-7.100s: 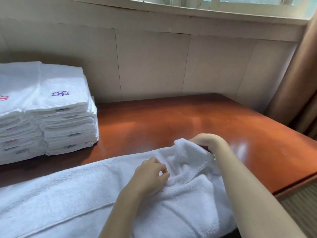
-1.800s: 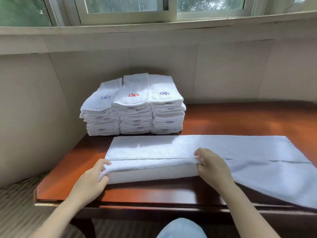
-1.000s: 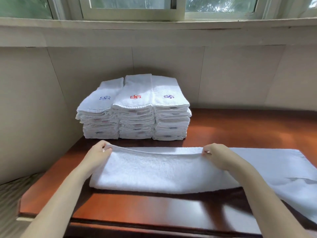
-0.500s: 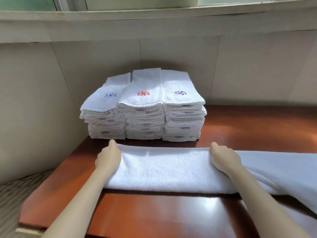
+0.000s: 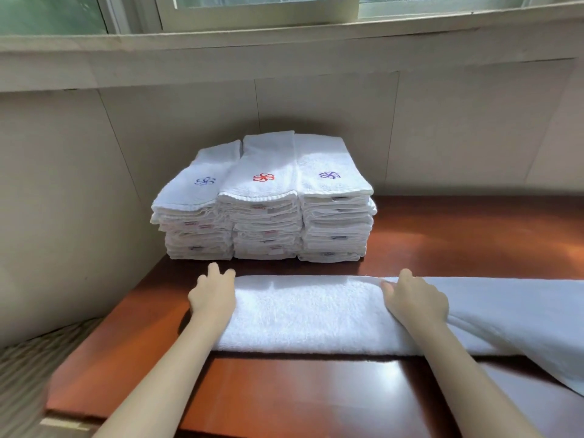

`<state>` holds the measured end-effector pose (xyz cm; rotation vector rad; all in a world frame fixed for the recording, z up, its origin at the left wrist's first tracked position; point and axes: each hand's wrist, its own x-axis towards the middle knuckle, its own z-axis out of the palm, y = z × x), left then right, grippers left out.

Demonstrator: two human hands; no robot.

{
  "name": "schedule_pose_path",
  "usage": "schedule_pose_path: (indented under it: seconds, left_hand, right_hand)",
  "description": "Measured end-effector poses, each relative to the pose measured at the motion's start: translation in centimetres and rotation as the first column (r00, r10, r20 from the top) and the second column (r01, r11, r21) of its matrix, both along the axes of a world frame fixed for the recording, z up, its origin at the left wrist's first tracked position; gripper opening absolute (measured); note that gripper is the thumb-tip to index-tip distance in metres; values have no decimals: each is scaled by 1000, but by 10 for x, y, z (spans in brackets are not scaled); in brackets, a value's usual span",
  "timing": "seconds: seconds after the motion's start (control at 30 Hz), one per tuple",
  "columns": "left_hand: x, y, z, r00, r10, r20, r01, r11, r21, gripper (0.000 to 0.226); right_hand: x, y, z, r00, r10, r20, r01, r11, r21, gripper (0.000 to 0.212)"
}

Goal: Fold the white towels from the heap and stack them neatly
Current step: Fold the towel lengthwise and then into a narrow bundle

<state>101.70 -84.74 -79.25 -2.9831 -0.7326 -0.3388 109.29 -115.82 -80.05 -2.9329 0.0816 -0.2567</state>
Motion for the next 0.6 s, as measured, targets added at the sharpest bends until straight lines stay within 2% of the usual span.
schedule_pose_path:
  seconds: [0.1,0.23,0.3,0.4,0.47,0.5,0.53,0.57,0.6]
  left_hand:
    - [-10,5,-4,989,-12,150,27,995,-98,26]
    - [-15,24,-3,972,-24,233,85,964,-254,23]
    - [-11,32,7,956,2,294,143,870,-471,21]
    - [-8,34,27,913,121,391,245,603,-759,18]
    - [-15,40,43,956,63,288,223,483,-847,16]
    - [-21,46,49,984,-47,172,174,461,-870,15]
    - [-25,52,53,983,-177,35,117,474,-873,15]
    - [-29,58,54,957,-277,-83,74,514,-854,16]
    - [-31,62,53,938,-313,-149,59,568,-821,15]
  right_hand:
    - [-1,-3,5,1000,17,-9,-17,998,61,21]
    - [1,-13,14,1000,14,-5,-13,981,194,25]
    - [2,-15,18,1000,26,-7,-23,970,243,26]
    - [1,-21,34,985,163,-64,-116,882,457,34]
    - [-5,-35,54,895,385,-227,-176,770,613,41]
    - [-9,-44,64,800,503,-327,-180,722,669,41]
    - [-12,-53,73,703,586,-402,-174,691,702,37]
    - [-14,-60,79,648,622,-440,-173,683,710,33]
    - [-12,-64,81,659,615,-433,-182,689,702,32]
